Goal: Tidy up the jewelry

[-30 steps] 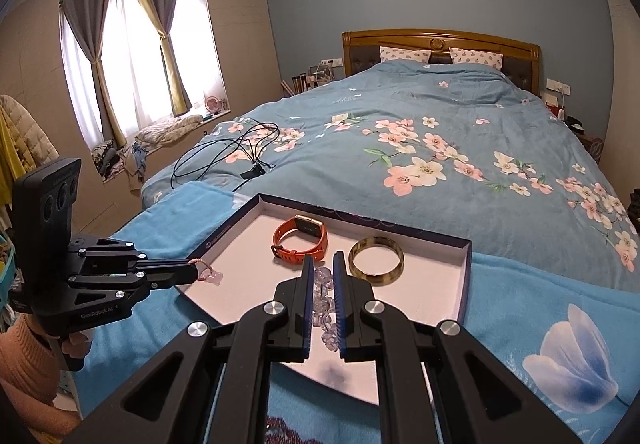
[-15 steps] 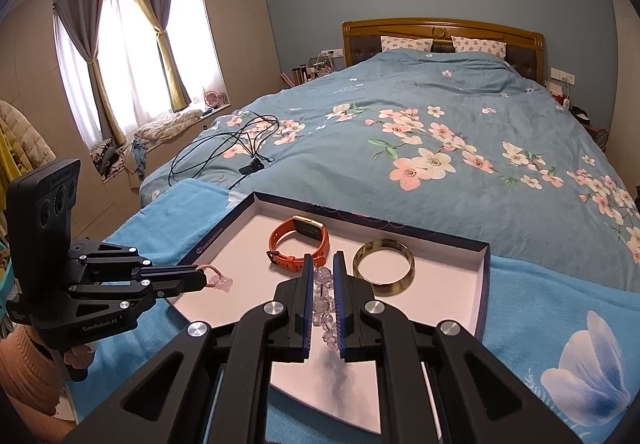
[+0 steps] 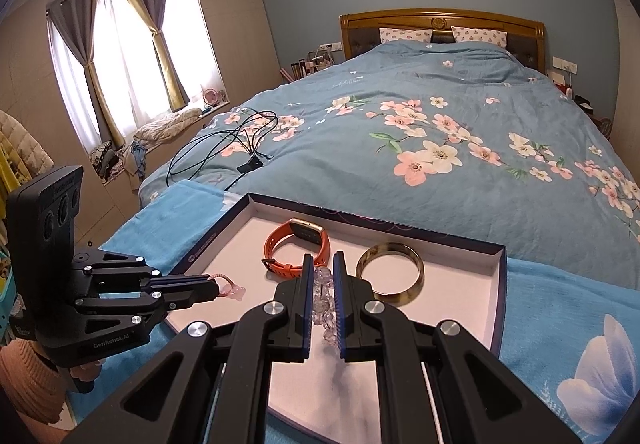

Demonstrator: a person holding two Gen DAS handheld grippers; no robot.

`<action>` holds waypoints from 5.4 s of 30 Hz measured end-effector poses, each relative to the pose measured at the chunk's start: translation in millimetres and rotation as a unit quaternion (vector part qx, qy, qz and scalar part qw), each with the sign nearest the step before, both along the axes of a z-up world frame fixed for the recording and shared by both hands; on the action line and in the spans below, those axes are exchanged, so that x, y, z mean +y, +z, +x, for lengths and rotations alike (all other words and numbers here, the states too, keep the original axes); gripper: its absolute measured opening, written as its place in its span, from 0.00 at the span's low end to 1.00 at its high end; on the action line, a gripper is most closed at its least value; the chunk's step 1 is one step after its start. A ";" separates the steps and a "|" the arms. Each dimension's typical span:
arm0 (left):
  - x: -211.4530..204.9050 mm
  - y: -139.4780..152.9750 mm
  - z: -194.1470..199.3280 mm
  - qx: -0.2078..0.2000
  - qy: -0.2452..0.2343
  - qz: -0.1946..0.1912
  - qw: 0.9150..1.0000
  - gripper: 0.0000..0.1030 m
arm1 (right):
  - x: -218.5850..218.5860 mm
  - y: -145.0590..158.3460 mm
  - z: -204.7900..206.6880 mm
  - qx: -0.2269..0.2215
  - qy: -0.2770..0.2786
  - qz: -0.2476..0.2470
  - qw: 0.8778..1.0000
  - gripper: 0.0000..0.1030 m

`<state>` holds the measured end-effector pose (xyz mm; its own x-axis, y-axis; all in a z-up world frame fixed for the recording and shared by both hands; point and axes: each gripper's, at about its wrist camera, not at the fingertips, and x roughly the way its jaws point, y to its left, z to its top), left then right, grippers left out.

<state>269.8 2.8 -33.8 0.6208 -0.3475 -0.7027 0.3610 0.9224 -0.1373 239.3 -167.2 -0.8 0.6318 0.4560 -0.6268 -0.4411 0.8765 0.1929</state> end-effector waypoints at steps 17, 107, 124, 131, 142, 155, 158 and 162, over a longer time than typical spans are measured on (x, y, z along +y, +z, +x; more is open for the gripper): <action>-2.3 -11.8 21.2 0.019 0.005 0.001 1.000 0.03 | -3.2 -16.2 16.5 0.014 -0.012 -0.007 1.000 0.08; 17.9 -19.7 -116.1 -0.004 -0.012 0.000 1.000 0.36 | -32.0 -65.6 -115.1 0.085 0.029 -0.056 0.994 0.11; -54.8 -25.9 -122.0 -0.007 -0.128 0.034 0.991 0.29 | -47.2 -26.2 -124.3 0.028 0.010 -0.007 1.000 0.07; -78.7 -41.1 -111.8 0.017 -0.153 0.054 0.987 0.26 | -48.8 -24.2 -124.3 0.022 0.008 -0.001 1.000 0.07; -83.2 -52.2 -101.5 0.030 -0.149 0.062 0.986 0.22 | -50.9 -20.4 -123.7 0.018 0.010 0.007 1.000 0.07; -64.3 -27.1 -102.8 0.005 -0.122 0.026 0.992 0.21 | -44.4 -7.6 -121.6 0.000 0.018 0.011 1.000 0.07; -55.4 -16.3 -101.2 -0.009 -0.109 0.018 0.994 0.21 | -43.7 -4.4 -121.2 -0.004 0.020 0.014 1.000 0.07; -46.2 -5.6 -97.5 -0.021 -0.095 0.011 0.995 0.21 | -41.3 -0.8 -119.4 -0.009 0.023 0.018 1.000 0.07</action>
<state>172.4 -43.4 -39.5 0.5744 -0.4463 -0.6862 0.5345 0.8394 -0.0986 119.9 -208.5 -1.6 0.6202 0.5071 -0.5984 -0.4841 0.8478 0.2166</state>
